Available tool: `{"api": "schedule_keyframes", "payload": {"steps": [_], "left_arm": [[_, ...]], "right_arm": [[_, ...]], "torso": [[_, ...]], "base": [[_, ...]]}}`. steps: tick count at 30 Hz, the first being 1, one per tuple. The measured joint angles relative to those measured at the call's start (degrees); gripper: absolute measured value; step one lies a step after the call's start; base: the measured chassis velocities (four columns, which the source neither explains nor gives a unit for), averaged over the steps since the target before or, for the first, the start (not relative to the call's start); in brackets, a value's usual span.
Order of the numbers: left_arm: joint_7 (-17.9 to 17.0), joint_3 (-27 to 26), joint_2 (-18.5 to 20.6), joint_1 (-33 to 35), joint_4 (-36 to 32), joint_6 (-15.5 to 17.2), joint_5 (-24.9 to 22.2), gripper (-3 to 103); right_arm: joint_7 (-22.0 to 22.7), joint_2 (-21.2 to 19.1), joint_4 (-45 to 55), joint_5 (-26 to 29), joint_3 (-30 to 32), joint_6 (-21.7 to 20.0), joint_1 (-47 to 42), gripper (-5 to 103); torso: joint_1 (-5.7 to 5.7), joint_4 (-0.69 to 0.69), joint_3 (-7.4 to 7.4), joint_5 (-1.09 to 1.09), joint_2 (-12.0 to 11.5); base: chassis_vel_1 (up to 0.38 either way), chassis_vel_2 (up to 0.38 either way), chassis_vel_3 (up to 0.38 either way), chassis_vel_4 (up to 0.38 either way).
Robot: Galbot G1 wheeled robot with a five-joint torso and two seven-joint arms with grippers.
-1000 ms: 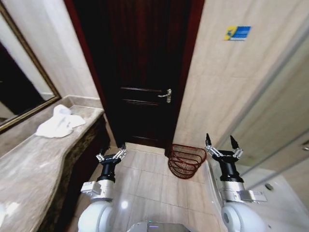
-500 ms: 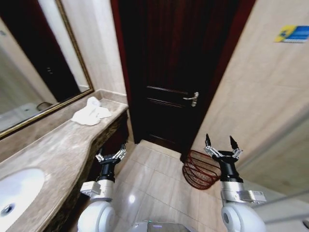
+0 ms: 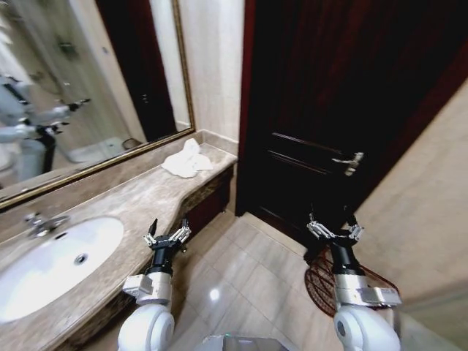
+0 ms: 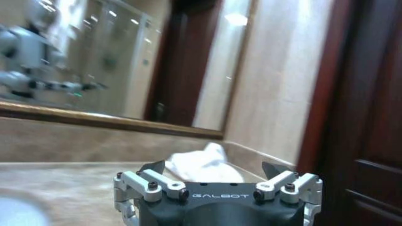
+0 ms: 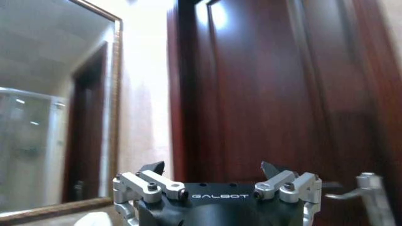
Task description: Discard the used towel into the hamper.
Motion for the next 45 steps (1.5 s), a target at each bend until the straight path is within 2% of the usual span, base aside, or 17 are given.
{"api": "schedule_keyframes", "payload": {"steps": [7, 14, 20, 22, 33, 45], "left_arm": [[-0.80, -0.62, 0.00, 0.02, 0.66, -0.92, 1.30, 100], [-1.72, -0.54, 0.00, 0.63, 1.23, -0.15, 2.93, 100], [-3.52, -0.46, 0.00, 0.17, 1.65, 0.24, 3.22, 102], [-3.72, -0.45, 0.00, 0.13, 1.69, 0.25, 3.25, 100], [-3.72, -0.24, 0.00, 0.38, 1.83, 0.28, 5.57, 100], [-3.87, -0.45, 0.00, 0.31, 1.83, 0.60, 5.50, 100]], "right_arm": [[-0.70, 0.00, -0.15, 0.72, 0.15, 0.59, -0.39, 100], [-4.18, 0.38, 0.12, 2.27, 0.83, 0.22, -1.29, 100], [-4.00, 0.33, 0.17, 2.40, 0.69, 0.22, -1.17, 100], [-4.04, 0.33, 0.23, 2.40, 0.61, 0.22, -1.23, 100], [-4.23, 0.43, 0.90, 2.38, 0.30, 0.23, -1.67, 100], [-4.42, 0.45, 1.25, 2.25, 0.12, 0.27, -1.94, 100]], "torso": [[0.00, -0.01, 0.00, 0.01, 0.00], [0.00, -0.01, 0.00, 0.01, 0.00], [-0.01, -0.01, -0.01, 0.01, 0.00], [-0.01, -0.01, -0.01, 0.01, 0.00], [0.02, -0.01, 0.01, 0.01, -0.01], [-0.01, 0.00, 0.00, 0.01, 0.00]], "base": [[0.067, 0.050, 0.051, 0.045], [0.000, 0.000, 0.000, 0.000], [0.000, 0.000, 0.000, 0.000], [-0.029, 0.031, 0.035, -0.023], [-0.098, 0.095, 0.097, -0.104], [-0.091, 0.100, 0.087, -0.091]]}}
